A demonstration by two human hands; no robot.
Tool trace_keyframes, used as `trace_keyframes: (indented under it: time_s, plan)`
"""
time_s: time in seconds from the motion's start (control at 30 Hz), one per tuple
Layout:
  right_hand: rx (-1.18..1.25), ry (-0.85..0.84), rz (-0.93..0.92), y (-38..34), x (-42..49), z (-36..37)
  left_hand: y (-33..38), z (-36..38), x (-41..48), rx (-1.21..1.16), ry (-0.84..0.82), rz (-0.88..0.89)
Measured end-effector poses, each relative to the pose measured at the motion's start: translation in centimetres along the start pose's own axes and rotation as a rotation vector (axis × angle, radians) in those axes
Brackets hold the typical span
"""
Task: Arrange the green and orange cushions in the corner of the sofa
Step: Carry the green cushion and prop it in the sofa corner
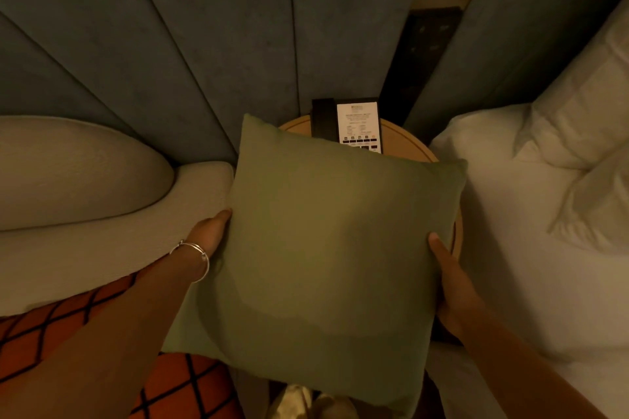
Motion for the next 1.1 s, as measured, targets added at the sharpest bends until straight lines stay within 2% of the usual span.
trace_keyframes:
  time_s: [0.1, 0.3, 0.4, 0.7, 0.9, 1.1]
  plan:
    - [0.001, 0.003, -0.009, -0.2, -0.8, 0.3, 0.1, -0.7, -0.9, -0.019, 0.012, 0.019]
    - [-0.027, 0.019, -0.175, -2.7, -5.7, -0.4, 1.5, -3.9, -4.9, -0.02, 0.006, 0.142]
    - [-0.013, 0.014, -0.139, -3.2, -9.4, -0.9, 1.9, -5.8, -7.8, -0.057, 0.013, 0.21]
    - [0.0, -0.09, -0.21, 1.5, -20.4, -1.9, -3.5, -13.4, -19.5, -0.205, -0.045, 0.248]
    - [-0.052, -0.232, -0.24, 6.0, -27.1, 0.6, -10.3, -20.9, -27.7, -0.278, 0.085, 0.282]
    - [-0.113, -0.426, -0.344, 10.2, -34.6, 6.2, -18.1, -30.0, -33.5, -0.281, 0.344, 0.357]
Point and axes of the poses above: each hand's wrist, its own x-axis towards the middle knuckle, its own z-axis out of the palm, y = z × x, the point moved 3 cm from there along x, towards the middle knuckle, and after that the axes turned 5 degrees about -x, right-handed, at the moved point
